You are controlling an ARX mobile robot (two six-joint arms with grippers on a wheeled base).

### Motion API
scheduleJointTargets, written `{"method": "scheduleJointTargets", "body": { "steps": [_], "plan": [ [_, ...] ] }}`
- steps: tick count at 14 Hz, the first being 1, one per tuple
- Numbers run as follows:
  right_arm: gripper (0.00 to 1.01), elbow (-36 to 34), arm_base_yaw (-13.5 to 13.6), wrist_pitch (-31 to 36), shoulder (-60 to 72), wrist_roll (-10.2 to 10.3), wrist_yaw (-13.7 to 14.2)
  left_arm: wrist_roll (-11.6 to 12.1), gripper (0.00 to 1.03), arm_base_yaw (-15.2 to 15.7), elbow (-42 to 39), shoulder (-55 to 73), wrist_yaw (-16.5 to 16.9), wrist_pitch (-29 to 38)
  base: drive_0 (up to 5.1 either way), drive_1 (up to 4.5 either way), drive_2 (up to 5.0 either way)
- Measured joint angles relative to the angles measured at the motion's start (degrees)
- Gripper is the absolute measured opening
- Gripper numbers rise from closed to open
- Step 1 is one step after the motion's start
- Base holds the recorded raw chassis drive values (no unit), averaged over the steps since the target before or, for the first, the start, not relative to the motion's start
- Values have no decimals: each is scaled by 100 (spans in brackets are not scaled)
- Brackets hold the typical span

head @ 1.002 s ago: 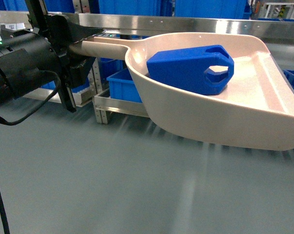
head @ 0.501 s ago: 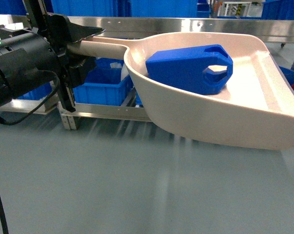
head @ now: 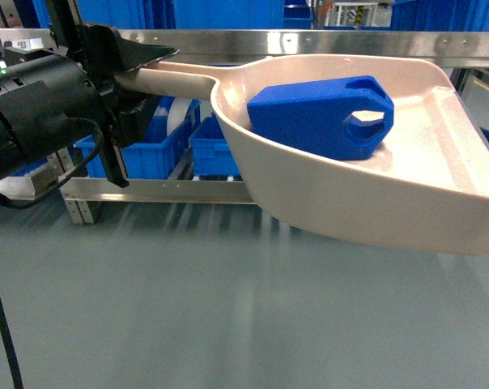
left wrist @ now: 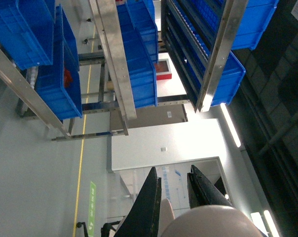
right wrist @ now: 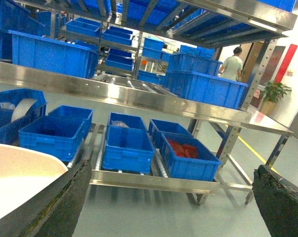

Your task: Place part in tray to right shelf

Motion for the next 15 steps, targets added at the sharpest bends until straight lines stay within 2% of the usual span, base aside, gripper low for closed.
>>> {"method": "scheduleJointTargets", "body": {
  "steps": [15],
  "plan": [
    [98,0,0,0,0,0,2,-2,13,11,0,0,-20,0,0,0,0]
  ]
}}
